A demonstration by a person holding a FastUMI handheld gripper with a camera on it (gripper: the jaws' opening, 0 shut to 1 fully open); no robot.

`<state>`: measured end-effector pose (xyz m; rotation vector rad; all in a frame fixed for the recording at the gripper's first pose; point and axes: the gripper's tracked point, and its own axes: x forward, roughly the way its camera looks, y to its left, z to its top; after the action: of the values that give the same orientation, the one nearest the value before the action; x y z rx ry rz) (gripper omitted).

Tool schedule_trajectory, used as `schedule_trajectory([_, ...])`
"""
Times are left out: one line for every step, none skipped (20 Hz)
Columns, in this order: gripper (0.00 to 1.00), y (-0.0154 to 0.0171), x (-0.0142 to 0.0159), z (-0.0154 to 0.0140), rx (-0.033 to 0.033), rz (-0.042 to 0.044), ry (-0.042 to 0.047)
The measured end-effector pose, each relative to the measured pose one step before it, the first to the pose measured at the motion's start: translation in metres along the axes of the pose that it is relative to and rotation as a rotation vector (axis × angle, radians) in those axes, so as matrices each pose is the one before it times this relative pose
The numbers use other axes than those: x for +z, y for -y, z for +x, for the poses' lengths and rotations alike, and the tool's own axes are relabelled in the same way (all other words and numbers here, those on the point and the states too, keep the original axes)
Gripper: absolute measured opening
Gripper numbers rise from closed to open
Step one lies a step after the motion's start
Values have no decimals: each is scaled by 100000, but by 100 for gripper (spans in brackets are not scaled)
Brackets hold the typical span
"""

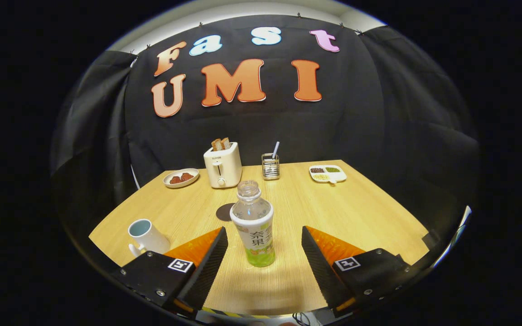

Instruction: Take the bottle from table, then pour the juice into the cup, finally place the bottle on the coaster

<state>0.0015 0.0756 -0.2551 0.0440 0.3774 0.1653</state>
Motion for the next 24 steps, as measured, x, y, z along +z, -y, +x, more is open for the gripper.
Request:
schedule_trajectory([98,-151,-712,408,185,-718,-1414])
schedule_trajectory([98,-186,-515,398,101,-1263,-1021])
schedule_trajectory([98,-100,-424,415,-165,-1298,-826])
schedule_trajectory([98,-65,-351,445,-10,-753,-851])
schedule_trajectory([98,-51,-316,546,-205,76,-923])
schedule_trajectory([98,-53,-205,485,-316,734,-728])
schedule_trajectory([98,-19,-105,532,-71,963,-461])
schedule_trajectory([98,-18,57,510,-316,704,124])
schedule_trajectory([98,25,-64,616,-959,206,142])
schedule_trajectory([98,73,166,618,-467,83,328])
schedule_trajectory([98,82,-65,744,-173,344,-450])
schedule_trajectory([98,-109,-62,711,240,514,-505])
schedule_trajectory([98,-107,-58,564,134,504,-520])
schedule_trajectory([97,-135,-232,513,74,203,-1088])
schedule_trajectory([97,-140,-344,402,-114,189,-1452])
schedule_trajectory([97,-267,-256,300,431,860,-1430])
schedule_trajectory([87,-126,-215,247,-149,1455,-1475])
schedule_trajectory([77,-81,198,-115,-173,368,-64])
schedule_trajectory([72,-50,-145,227,-661,-593,-1057])
schedule_trajectory([67,-104,-10,-274,-209,16,-1131])
schedule_trajectory([63,-201,68,-124,133,601,-1384])
schedule_trajectory([63,-157,179,-333,-261,498,-707])
schedule_trajectory([61,-223,313,-368,-178,99,-82])
schedule_trajectory([60,-379,422,-406,241,253,215])
